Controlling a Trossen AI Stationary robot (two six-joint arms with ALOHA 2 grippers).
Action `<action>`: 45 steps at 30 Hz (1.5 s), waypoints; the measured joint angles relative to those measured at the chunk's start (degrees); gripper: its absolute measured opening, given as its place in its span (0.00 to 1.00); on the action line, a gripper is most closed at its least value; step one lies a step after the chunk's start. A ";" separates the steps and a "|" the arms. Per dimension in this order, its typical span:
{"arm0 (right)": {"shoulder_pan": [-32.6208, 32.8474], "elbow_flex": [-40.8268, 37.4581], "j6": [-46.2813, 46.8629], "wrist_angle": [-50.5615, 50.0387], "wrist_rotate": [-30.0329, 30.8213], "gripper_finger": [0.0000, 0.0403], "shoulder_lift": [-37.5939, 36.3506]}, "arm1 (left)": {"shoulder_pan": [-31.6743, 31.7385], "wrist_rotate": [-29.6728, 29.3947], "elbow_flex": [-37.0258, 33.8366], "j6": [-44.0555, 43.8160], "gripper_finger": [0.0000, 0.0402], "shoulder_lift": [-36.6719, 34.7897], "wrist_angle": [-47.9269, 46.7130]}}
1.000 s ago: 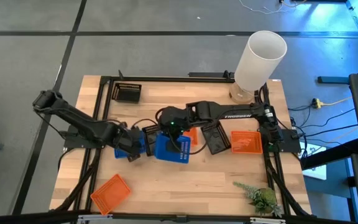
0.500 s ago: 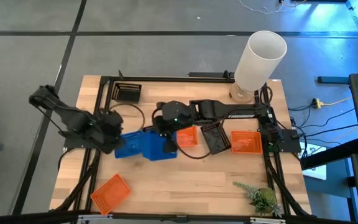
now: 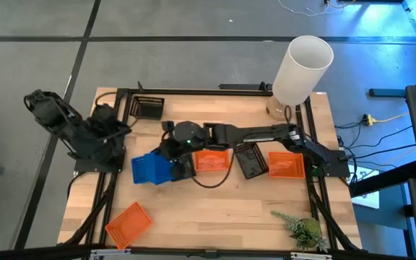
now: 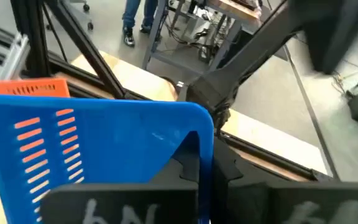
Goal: Stack baskets by color
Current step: Stack the bottom blue bin on the stacked blue bins
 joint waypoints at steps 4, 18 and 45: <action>-0.96 -0.06 -1.91 7.57 -4.05 0.00 4.32 | 0.00 -1.07 0.21 0.71 0.15 -1.20 0.04; -4.68 -0.09 1.56 10.91 -9.92 0.00 11.69 | 0.00 -1.22 0.21 3.23 0.15 -1.21 0.02; -4.89 -0.02 1.28 -1.49 -17.89 0.20 11.33 | 0.00 0.26 0.15 4.96 0.15 -1.21 0.04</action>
